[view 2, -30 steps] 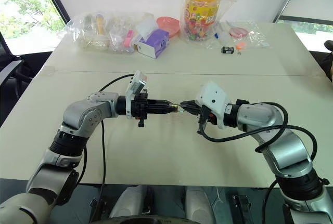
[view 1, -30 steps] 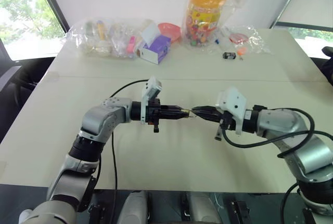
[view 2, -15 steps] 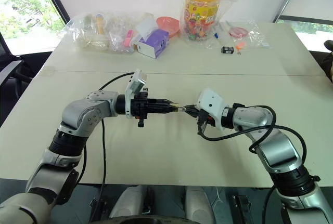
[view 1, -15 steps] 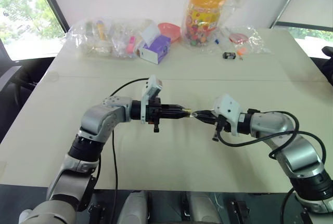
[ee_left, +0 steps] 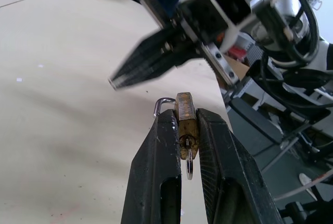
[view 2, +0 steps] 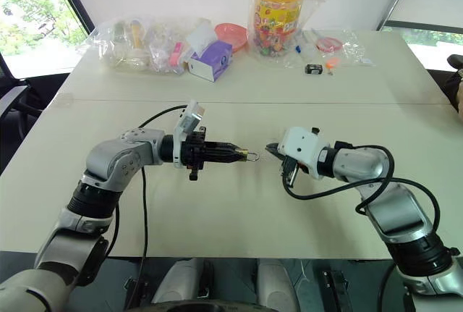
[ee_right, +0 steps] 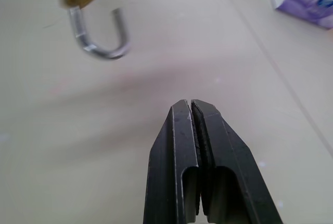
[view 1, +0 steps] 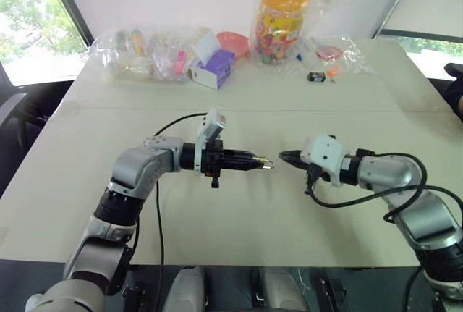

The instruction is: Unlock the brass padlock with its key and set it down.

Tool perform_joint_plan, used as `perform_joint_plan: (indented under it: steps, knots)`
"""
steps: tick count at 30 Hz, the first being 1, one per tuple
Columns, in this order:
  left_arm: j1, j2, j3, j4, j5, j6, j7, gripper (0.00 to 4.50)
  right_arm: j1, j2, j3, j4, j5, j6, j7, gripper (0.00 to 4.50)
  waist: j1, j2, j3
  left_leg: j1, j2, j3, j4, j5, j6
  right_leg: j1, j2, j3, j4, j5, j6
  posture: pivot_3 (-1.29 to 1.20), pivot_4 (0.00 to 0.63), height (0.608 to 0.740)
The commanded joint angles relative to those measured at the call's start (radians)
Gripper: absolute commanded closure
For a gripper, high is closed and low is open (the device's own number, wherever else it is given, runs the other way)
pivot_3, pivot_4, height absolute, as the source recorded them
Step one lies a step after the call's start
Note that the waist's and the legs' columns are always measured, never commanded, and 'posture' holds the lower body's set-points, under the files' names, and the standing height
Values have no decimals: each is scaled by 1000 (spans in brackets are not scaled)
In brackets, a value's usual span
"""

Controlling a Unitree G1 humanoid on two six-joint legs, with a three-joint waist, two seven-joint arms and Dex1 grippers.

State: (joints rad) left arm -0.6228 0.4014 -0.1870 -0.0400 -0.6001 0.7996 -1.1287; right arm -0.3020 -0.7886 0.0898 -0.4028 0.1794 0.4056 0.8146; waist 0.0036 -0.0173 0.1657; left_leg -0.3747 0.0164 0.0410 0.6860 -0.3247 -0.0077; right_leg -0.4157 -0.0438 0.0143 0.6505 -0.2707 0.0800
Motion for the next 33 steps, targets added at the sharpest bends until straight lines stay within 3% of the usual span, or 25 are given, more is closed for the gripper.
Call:
perform_joint_plan:
  steps: [1, 22, 28, 33]
  knots:
    - [3, 4, -7, -43, -9, -8, -7, 4500, -38, 17, -26, -37, 14, -7, -7, 4445, 1, 0, 0, 0, 0, 0, 0, 0, 0, 0, 0, 0, 0, 0, 0, 0, 150, 735]
    - [-29, -21, 18, 5, -3, -35, 31, 4500, 45, 59, 66, -149, 9, 53, -4, 4445, 4, 0, 0, 0, 0, 0, 0, 0, 0, 0, -1, 0, 0, 0, 0, 0, 150, 735]
    - [-22, -24, 8, 14, 11, -52, 31, 4500, 96, 7, 42, -123, -49, 2, 2, 4445, 6, 0, 0, 0, 0, 0, 0, 0, 0, 0, 0, 0, 0, 0, 0, 0, 150, 735]
    - [3, -80, -24, 113, 96, -129, 104, 4500, 266, -44, -109, -159, -40, 7, -29, 4445, 8, 0, 0, -1, -1, 0, 0, 0, 1, 1, -1, 0, -2, 0, 0, 0, 150, 735]
